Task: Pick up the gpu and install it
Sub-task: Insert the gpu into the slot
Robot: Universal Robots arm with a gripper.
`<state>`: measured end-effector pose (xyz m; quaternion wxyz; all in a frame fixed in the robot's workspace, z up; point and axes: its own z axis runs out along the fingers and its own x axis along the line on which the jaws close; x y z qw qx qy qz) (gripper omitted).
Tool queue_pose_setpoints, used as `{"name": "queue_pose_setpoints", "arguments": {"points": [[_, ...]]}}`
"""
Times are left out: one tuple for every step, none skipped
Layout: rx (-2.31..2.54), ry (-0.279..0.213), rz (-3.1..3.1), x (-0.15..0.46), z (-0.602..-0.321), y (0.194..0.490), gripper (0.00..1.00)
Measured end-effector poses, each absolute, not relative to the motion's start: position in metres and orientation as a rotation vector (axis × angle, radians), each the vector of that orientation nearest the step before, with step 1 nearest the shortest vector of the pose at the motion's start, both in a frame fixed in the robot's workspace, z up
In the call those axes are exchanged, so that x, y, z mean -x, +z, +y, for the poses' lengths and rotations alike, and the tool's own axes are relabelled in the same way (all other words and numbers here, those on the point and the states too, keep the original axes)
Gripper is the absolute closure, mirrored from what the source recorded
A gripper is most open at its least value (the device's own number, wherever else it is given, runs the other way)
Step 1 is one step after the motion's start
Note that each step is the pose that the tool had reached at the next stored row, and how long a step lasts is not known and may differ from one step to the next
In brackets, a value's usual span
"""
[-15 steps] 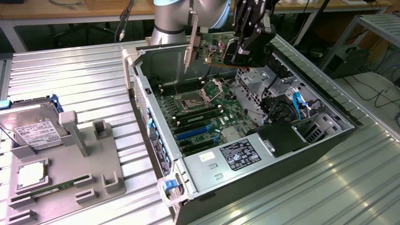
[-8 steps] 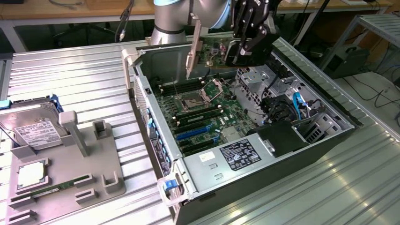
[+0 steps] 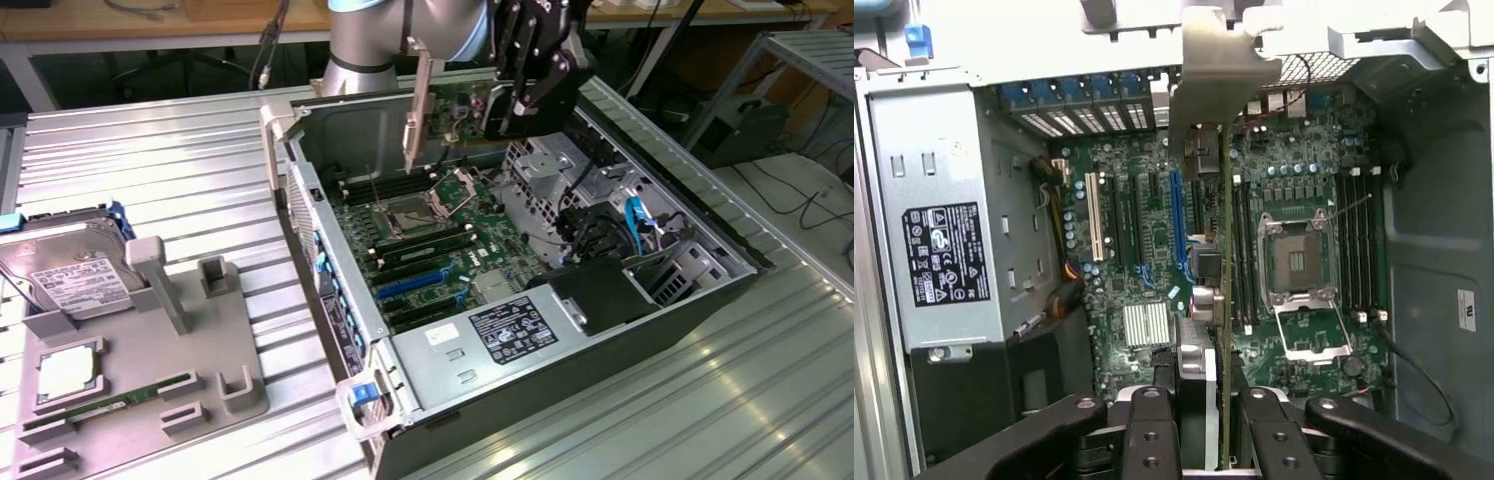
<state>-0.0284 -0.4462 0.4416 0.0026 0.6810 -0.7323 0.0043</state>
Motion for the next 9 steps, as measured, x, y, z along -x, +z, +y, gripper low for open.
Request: {"name": "queue_pose_setpoints", "arguments": {"points": [[-2.149,0.016,-2.285,0.0284,-0.4454,0.441,0.72],[-2.164,0.02,-2.273,0.0284,-0.4446,0.4403,0.72],[-2.177,0.022,-2.262,0.0284,-0.4439,0.4396,0.72],[-2.188,0.024,-2.252,0.0284,-0.4432,0.439,0.72],[-2.193,0.025,-2.249,0.0283,-0.443,0.4386,0.72],[-2.195,0.026,-2.247,0.0283,-0.443,0.438,0.72],[-2.195,0.026,-2.247,0.0283,-0.443,0.4374,0.72],[-2.196,0.026,-2.247,0.0284,-0.443,0.4365,0.72],[-2.196,0.025,-2.247,0.0284,-0.4429,0.4359,0.72]]}}
